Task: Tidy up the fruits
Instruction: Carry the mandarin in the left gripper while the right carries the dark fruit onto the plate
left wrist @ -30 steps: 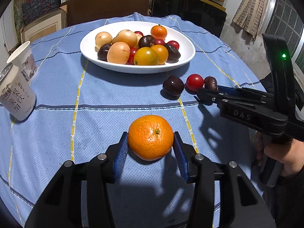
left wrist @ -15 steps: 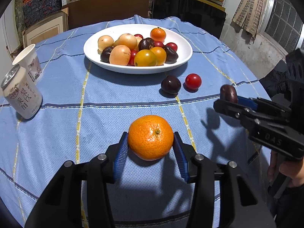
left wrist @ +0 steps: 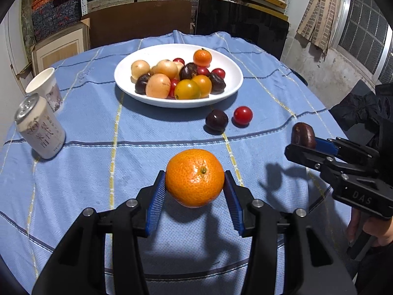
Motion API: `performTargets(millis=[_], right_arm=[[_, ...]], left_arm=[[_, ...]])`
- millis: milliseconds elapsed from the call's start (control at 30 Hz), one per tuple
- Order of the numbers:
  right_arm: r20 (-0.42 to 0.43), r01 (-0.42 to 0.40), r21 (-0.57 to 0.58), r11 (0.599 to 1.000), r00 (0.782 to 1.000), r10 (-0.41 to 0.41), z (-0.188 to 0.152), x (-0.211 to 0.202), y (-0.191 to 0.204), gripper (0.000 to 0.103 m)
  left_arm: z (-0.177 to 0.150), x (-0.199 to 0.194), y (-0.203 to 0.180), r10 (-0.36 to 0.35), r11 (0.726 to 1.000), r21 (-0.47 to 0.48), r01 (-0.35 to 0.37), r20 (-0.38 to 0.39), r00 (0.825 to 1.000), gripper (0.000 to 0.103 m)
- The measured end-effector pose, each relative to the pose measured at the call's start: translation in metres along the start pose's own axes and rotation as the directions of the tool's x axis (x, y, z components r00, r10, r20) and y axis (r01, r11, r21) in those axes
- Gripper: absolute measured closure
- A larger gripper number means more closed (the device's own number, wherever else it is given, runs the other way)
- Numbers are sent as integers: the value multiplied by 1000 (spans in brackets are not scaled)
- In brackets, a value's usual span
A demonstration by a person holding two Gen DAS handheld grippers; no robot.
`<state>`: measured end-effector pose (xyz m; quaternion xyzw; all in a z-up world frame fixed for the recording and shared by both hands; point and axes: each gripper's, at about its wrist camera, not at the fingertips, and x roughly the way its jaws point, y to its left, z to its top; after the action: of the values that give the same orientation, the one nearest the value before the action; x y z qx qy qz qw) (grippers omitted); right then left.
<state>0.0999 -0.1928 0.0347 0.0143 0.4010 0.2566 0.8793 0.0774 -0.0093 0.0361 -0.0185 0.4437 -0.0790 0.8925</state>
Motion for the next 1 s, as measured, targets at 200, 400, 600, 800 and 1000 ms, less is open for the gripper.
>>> performTargets(millis=[200, 400, 600, 800, 1000], right_arm=[[26, 6, -23, 1000, 1000, -5, 16, -9, 4, 63], [55, 10, -33, 999, 998, -8, 51, -10, 1, 64], [79, 3, -40, 999, 997, 0, 102, 15, -1, 64], [61, -27, 16, 1000, 998, 26, 138, 59, -16, 64], [14, -31, 111, 993, 999, 29, 149, 107, -33, 64]], left_arm=[[24, -16, 10, 4, 1000, 10, -5, 38, 999, 57], [65, -30, 12, 6, 999, 44, -11, 103, 995, 57], [111, -13, 9, 41, 996, 74, -52, 143, 989, 57], [151, 28, 24, 92, 995, 32, -97, 124, 988, 57], [175, 79, 39, 108, 994, -25, -107, 70, 992, 57]])
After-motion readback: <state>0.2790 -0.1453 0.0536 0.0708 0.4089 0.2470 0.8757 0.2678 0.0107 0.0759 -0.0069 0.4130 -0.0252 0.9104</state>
